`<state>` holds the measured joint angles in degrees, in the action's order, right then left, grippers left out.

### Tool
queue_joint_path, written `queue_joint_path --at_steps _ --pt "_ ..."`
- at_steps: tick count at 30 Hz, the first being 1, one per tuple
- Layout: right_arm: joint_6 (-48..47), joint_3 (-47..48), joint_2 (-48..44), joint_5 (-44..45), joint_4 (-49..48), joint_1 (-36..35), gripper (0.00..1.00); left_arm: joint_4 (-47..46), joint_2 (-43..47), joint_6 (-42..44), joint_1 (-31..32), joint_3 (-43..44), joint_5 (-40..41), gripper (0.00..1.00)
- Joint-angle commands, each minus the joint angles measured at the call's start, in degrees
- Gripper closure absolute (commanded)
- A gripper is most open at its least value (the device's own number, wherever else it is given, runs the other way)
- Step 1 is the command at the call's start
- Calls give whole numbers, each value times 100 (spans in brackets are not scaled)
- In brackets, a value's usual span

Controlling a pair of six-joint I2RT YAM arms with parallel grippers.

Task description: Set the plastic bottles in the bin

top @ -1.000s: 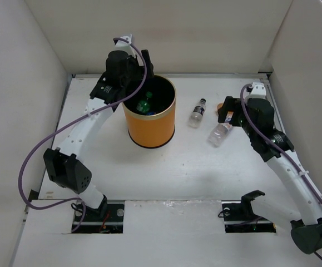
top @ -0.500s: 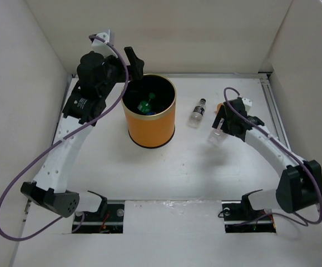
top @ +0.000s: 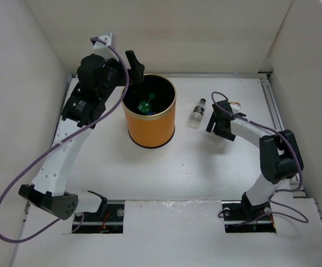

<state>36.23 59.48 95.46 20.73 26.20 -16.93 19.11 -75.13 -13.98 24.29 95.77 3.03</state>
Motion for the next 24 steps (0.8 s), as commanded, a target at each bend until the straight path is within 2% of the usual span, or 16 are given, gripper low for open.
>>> queue_joint_path --at_steps 1,5,8,9,12,13,15,17,19,22,23,24 --pt "60 335 183 -69 -344 76 11 -101 174 62 5 56 -83 0" --pt "60 100 245 -218 -492 233 18 -101 174 62 5 56 -21 0" --pt "-2 -94 122 -219 -650 234 29 -153 227 62 5 56 -21 0" --pt "-2 -147 44 -219 -651 295 36 -154 227 62 5 56 -21 0" --pt "-54 -270 -159 -289 -564 295 42 -154 227 62 5 56 -21 0" --pt "-54 -271 -246 -289 -511 295 46 -154 227 62 5 56 -21 0" --pt "-54 -350 -615 -227 -423 217 46 -154 227 62 5 56 -21 0" --pt "-54 -525 -933 -167 -327 76 57 -154 227 62 5 56 -21 0" --pt "-54 -526 -1406 -35 -46 15 60 -154 227 10 5 56 -21 0" --pt "-54 -526 -2143 36 358 14 75 -154 174 9 5 56 -187 0" --pt "-54 -526 -2346 88 464 14 75 -206 174 -43 5 56 -275 0" --pt "-124 -526 -2826 89 535 14 79 -206 174 -44 5 56 -372 0"
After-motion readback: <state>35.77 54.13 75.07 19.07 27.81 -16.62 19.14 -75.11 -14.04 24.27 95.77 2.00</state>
